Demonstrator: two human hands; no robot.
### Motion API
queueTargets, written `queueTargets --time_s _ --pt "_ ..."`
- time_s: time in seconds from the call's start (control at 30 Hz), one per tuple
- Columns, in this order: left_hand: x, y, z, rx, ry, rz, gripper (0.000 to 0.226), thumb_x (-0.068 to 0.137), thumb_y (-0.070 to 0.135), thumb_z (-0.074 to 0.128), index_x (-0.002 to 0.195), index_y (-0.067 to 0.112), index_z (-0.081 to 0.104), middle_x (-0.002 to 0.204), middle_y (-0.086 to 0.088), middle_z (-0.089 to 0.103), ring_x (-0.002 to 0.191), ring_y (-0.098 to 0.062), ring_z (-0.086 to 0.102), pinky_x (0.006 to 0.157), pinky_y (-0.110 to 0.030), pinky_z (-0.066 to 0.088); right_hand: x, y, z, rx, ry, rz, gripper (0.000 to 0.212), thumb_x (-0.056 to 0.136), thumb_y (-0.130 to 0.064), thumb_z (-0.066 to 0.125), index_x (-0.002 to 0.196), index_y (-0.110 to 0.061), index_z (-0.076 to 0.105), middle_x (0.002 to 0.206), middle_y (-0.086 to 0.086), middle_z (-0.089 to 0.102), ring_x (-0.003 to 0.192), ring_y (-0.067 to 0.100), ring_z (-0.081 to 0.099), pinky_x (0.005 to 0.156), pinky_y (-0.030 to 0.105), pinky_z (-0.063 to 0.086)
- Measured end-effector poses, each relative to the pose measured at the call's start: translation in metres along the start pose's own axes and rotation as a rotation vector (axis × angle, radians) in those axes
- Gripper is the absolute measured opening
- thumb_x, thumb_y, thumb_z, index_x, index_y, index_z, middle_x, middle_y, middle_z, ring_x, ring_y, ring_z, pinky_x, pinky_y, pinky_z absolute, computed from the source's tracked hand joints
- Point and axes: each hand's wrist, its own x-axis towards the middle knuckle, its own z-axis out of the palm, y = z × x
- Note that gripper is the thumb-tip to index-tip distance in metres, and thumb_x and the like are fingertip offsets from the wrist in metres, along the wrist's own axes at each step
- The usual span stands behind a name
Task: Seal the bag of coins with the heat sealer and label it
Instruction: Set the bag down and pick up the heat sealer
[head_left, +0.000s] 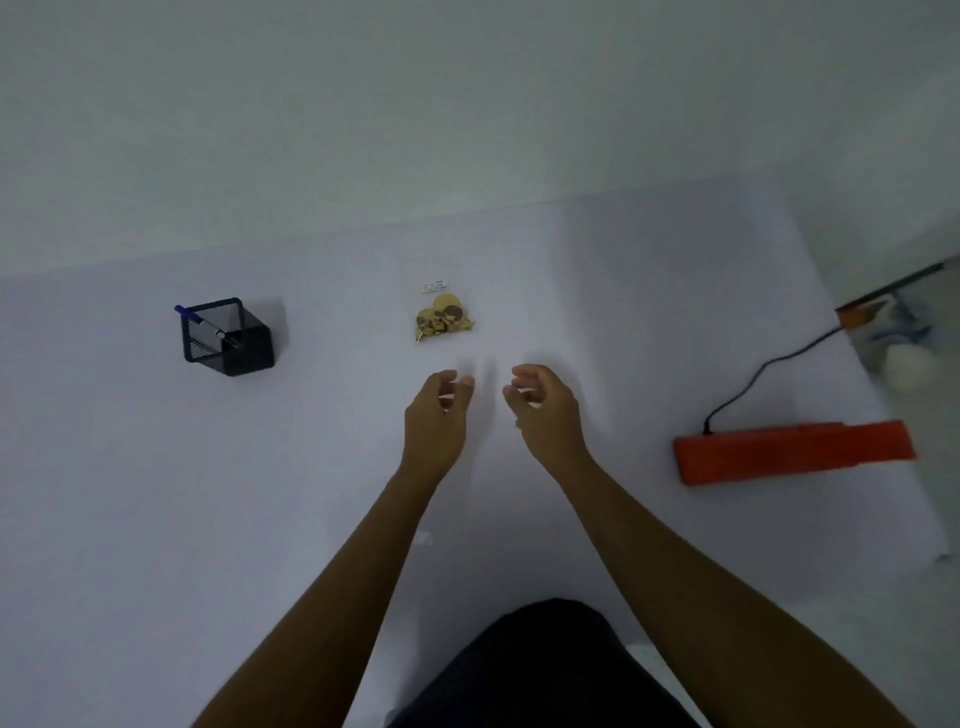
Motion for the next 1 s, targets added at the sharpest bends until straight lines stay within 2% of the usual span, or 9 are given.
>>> queueTargets --time_s 0.13,0.23,0.43,0.53,0.63,0.7,0.77,0.87,1.0 --pt "-0.038 0.027 0.042 -0.041 -0.142 0.07 0.043 0.101 0.049 0.041 0.127 0.019 0.057 0.12 0.002 0.064 0.105 -0.012 0.059 0.083 -0.019 0.041 -0.052 0.018 -0.062 0.02 0.086 0.01 0.02 0.095 -0.024 0.066 0.116 -0.021 0.066 0.104 -0.013 0.068 0.095 0.01 0.067 0.079 0.038 0.062" --pt "-0.063 0.051 0.086 -0.057 -0.271 0.102 0.046 0.099 0.054 0.04 0.126 0.021 0.057 0.12 0.004 0.063 0.106 -0.013 0.06 0.078 -0.015 0.04 -0.084 0.038 -0.116 0.074 0.181 0.085 0.013 0.096 -0.02 0.065 0.109 -0.021 0.067 0.098 -0.001 0.071 0.09 0.02 0.069 0.067 0.035 0.063" --pt "-0.088 0.084 0.181 0.0 -0.469 0.079 0.063 0.094 0.063 0.044 0.138 0.018 0.049 0.134 -0.002 0.056 0.108 -0.011 0.053 0.088 -0.026 0.039 -0.105 0.102 -0.213 0.155 0.368 0.329 0.009 0.097 -0.021 0.062 0.095 -0.015 0.068 0.087 0.013 0.071 0.085 0.035 0.069 0.067 0.043 0.06" --pt "-0.09 0.09 0.223 0.095 -0.53 0.014 0.081 0.089 0.07 0.041 0.146 0.013 0.039 0.146 -0.008 0.048 0.124 -0.02 0.051 0.098 -0.03 0.038 -0.09 0.139 -0.252 0.226 0.493 0.453 0.007 0.095 -0.015 0.061 0.099 -0.016 0.066 0.092 0.01 0.069 0.09 0.036 0.069 0.073 0.047 0.061" --pt "-0.09 0.091 0.253 0.124 -0.522 -0.117 0.091 0.084 0.076 0.04 0.146 0.01 0.037 0.147 -0.01 0.046 0.132 -0.026 0.046 0.107 -0.038 0.037 -0.066 0.166 -0.285 0.221 0.594 0.526 0.027 0.092 -0.008 0.062 0.115 -0.021 0.056 0.116 0.008 0.064 0.102 0.035 0.066 0.087 0.051 0.058" --pt "-0.09 0.094 0.27 0.103 -0.493 -0.163 0.07 0.087 0.07 0.043 0.131 0.015 0.047 0.124 -0.004 0.055 0.116 -0.023 0.052 0.094 -0.033 0.039 -0.049 0.178 -0.308 0.185 0.596 0.525 0.048 0.092 -0.002 0.062 0.134 -0.018 0.048 0.134 0.01 0.055 0.115 0.032 0.059 0.097 0.051 0.053" --pt "-0.09 0.096 0.281 0.058 -0.455 -0.188 0.066 0.088 0.066 0.048 0.128 0.014 0.051 0.117 -0.001 0.057 0.105 -0.02 0.055 0.086 -0.03 0.039 -0.035 0.189 -0.326 0.122 0.545 0.507 0.064 0.091 0.002 0.061 0.148 -0.016 0.038 0.144 0.011 0.048 0.127 0.03 0.052 0.106 0.05 0.047" --pt "-0.087 0.096 0.292 0.049 -0.394 -0.203 0.065 0.089 0.064 0.051 0.128 0.012 0.053 0.117 -0.002 0.06 0.102 -0.018 0.057 0.084 -0.029 0.04 -0.018 0.198 -0.336 0.083 0.447 0.461 0.07 0.089 0.009 0.054 0.152 -0.016 0.035 0.148 0.012 0.049 0.133 0.029 0.049 0.11 0.045 0.042" --pt "-0.08 0.106 0.3 0.015 -0.322 -0.221 0.056 0.09 0.061 0.051 0.122 0.016 0.055 0.116 0.0 0.06 0.103 -0.017 0.057 0.086 -0.029 0.041 0.005 0.193 -0.337 0.077 0.458 0.423 0.072 0.085 0.015 0.048 0.151 -0.011 0.039 0.141 0.013 0.056 0.13 0.028 0.053 0.104 0.036 0.043"
